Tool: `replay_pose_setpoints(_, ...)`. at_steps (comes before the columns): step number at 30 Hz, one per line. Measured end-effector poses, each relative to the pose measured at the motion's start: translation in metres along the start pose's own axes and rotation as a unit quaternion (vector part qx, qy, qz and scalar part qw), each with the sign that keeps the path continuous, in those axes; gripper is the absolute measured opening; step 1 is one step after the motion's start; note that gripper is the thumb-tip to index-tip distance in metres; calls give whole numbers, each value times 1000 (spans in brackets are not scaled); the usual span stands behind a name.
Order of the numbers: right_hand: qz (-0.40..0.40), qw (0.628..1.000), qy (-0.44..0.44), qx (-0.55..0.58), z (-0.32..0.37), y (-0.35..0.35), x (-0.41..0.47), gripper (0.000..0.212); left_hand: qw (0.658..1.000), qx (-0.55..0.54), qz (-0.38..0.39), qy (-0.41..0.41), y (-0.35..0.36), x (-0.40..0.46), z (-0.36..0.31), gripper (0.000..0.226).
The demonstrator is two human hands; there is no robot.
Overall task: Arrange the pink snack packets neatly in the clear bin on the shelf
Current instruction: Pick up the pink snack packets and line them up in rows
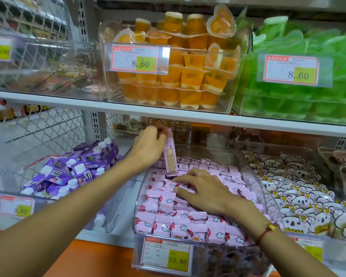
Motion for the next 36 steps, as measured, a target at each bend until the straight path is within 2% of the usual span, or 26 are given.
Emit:
replay_pose_setpoints(2, -28, 994, 13, 109, 1, -4, -1, 32, 992, -95, -71, -50, -5, -10, 1, 28)
replay_pose_setpoints(4, -95, 957, 63, 265, 3, -8, 0, 23, 966, -197, -126, -110, -6, -22, 2, 22)
replay_pose_setpoints(5, -139, 941, 91, 295, 4, -11, -1, 18, 950, -244, -141, -137, -7, -27, 2, 17)
replay_pose_setpoints(7, -218, 918, 109, 313, 7, -16, -2, 32, 925, -309, -142, -170, -7, -34, 1, 15)
replay_pose_setpoints(10, -264, 907, 49, 323, 14, -24, -4, 59, 909, -342, -123, -202, -7, -39, -1, 22)
replay_pose_setpoints(12, -272, 911, -4, 310, 18, -26, -5, 52, 894, -365, -105, -235, -8, -40, -3, 26)
replay_pose_setpoints(14, -289, 909, -51, 295, 20, -27, -8, 33, 882, -389, -78, -253, -9, -41, -4, 25)
replay_pose_setpoints(16, -304, 899, -47, 313, 16, -26, -10, 19, 895, -375, -49, -235, -13, -41, -3, 22)
replay_pose_setpoints(18, -284, 861, 41, 420, 11, -28, -10, 9, 932, -318, -15, -172, -19, -40, -2, 22)
replay_pose_setpoints(20, -222, 796, 148, 543, 8, -29, -9, 12, 957, -271, 28, -101, -23, -39, 0, 24)
replay_pose_setpoints(23, -164, 745, 212, 610, 8, -31, -11, 20, 962, -249, 102, -54, -24, -39, -2, 32)
replay_pose_setpoints(27, -131, 706, 239, 654, 10, -34, -12, 31, 973, -207, 105, -14, -27, -38, -1, 52)
replay_pose_setpoints(29, -117, 690, 238, 674, 11, -36, -12, 36, 972, -216, 96, -8, -31, -37, -2, 47)
replay_pose_setpoints(32, -123, 637, 198, 735, 12, -39, -11, 39, 975, -204, 88, -15, -30, -36, -1, 29)
replay_pose_setpoints(34, -145, 638, 165, 738, 13, -41, -10, 25, 979, -186, 82, -29, -27, -39, 1, 21)
replay_pose_setpoints(36, -166, 665, 142, 714, 14, -42, -9, 12, 984, -147, 101, -18, -22, -42, 3, 19)
Point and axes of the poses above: each hand's wrist, its own x-axis towards the middle knuckle, its own y-axis out of the palm, z = x × y, the point moved 1 cm from there along x, towards the middle knuckle, and after that the axes turned 7 degrees about -z, right-handed, at the moved point
